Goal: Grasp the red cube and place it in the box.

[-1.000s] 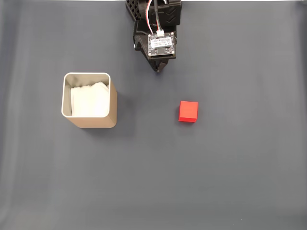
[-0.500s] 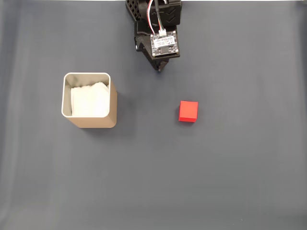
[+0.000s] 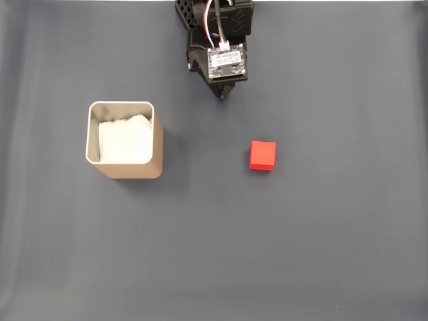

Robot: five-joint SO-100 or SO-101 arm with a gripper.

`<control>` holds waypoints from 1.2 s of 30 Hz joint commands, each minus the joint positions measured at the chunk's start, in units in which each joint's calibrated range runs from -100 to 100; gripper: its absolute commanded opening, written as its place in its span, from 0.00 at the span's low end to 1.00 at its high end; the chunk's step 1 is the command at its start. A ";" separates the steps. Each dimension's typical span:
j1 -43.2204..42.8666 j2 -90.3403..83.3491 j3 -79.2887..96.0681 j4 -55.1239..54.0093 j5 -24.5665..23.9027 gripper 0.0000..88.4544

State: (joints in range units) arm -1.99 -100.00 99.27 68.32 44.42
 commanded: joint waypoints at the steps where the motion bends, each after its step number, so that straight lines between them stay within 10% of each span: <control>1: 1.32 0.69 0.18 -5.82 0.20 0.00; 21: 0.82 14.11 -20.69 -20.84 -2.20 0.00; 36: -4.50 34.62 -50.41 -8.04 -3.37 0.00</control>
State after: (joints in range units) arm -5.37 -68.70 55.92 56.38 41.10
